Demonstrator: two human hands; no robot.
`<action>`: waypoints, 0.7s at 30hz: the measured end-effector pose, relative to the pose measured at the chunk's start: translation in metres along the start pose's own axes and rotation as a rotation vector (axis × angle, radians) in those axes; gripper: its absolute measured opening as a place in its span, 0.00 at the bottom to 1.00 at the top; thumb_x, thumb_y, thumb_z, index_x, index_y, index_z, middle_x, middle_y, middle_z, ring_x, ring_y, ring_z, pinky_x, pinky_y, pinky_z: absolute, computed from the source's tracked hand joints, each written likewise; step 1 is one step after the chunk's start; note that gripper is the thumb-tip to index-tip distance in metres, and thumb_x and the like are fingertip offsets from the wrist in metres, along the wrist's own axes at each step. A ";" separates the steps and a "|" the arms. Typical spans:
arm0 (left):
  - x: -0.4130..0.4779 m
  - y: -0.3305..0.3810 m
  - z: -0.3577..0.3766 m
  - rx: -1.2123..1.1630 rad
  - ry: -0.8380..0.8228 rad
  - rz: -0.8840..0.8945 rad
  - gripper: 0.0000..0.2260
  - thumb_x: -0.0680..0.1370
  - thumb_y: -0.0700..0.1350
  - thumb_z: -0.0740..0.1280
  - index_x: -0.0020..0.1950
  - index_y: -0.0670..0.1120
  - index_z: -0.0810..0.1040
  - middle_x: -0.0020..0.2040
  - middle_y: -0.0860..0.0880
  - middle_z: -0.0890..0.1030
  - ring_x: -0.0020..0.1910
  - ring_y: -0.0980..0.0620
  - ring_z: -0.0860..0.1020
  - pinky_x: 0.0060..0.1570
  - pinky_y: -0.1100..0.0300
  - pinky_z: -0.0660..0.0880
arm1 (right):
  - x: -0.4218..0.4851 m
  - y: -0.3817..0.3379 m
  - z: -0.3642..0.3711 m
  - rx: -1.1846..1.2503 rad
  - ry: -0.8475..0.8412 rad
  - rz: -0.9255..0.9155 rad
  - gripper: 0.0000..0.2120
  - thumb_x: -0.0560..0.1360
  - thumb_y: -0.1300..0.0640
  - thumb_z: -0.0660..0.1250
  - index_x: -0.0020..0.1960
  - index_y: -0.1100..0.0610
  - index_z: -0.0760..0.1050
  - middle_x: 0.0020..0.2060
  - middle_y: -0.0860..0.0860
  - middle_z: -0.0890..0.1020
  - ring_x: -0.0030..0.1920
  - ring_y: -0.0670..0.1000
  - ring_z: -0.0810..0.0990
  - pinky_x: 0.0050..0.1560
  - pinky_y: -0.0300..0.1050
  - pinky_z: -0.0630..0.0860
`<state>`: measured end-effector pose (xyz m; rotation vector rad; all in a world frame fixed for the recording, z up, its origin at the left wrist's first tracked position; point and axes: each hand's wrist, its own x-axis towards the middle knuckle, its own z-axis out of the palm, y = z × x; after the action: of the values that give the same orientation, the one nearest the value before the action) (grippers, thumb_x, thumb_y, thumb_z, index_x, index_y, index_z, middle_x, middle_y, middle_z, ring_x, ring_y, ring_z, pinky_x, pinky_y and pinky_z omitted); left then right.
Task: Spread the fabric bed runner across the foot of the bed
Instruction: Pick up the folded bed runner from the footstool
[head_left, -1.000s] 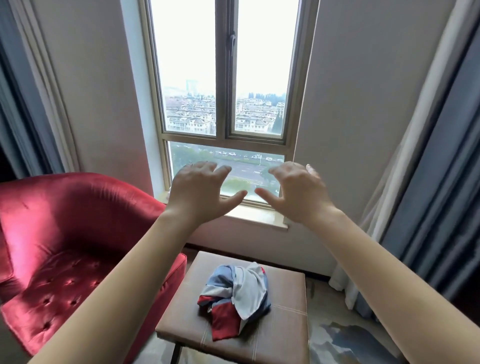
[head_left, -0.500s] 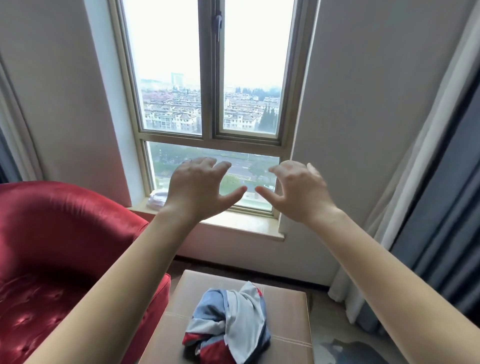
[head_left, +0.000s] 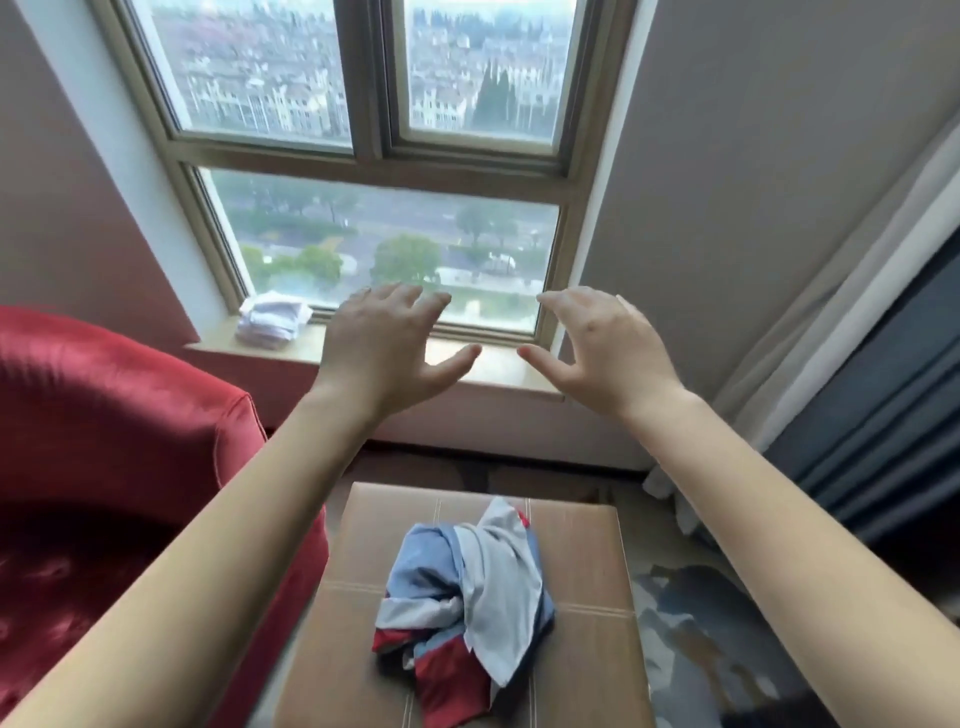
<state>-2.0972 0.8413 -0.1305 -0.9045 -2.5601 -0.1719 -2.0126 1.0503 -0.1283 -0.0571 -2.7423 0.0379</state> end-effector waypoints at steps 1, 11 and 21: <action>0.001 -0.002 0.017 0.002 -0.039 0.000 0.34 0.70 0.69 0.50 0.64 0.50 0.74 0.58 0.48 0.79 0.59 0.46 0.74 0.57 0.52 0.69 | 0.001 0.005 0.015 0.004 -0.027 0.014 0.30 0.74 0.36 0.59 0.69 0.53 0.67 0.62 0.50 0.75 0.64 0.52 0.71 0.68 0.53 0.61; -0.034 0.007 0.176 -0.045 -0.334 -0.001 0.33 0.70 0.67 0.51 0.64 0.48 0.74 0.57 0.48 0.79 0.58 0.46 0.74 0.58 0.51 0.68 | -0.031 0.029 0.182 0.021 -0.307 -0.040 0.36 0.71 0.36 0.63 0.73 0.54 0.62 0.68 0.54 0.70 0.70 0.54 0.65 0.69 0.56 0.60; -0.085 0.024 0.327 -0.136 -0.561 0.010 0.33 0.70 0.66 0.51 0.62 0.46 0.76 0.56 0.46 0.79 0.58 0.44 0.75 0.58 0.51 0.68 | -0.093 0.045 0.338 0.078 -0.572 -0.089 0.38 0.71 0.32 0.59 0.74 0.53 0.60 0.71 0.52 0.66 0.71 0.52 0.62 0.71 0.54 0.57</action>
<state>-2.1346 0.8928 -0.4628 -1.1474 -3.0858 -0.0988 -2.0566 1.0845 -0.4774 0.1153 -3.3070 0.1589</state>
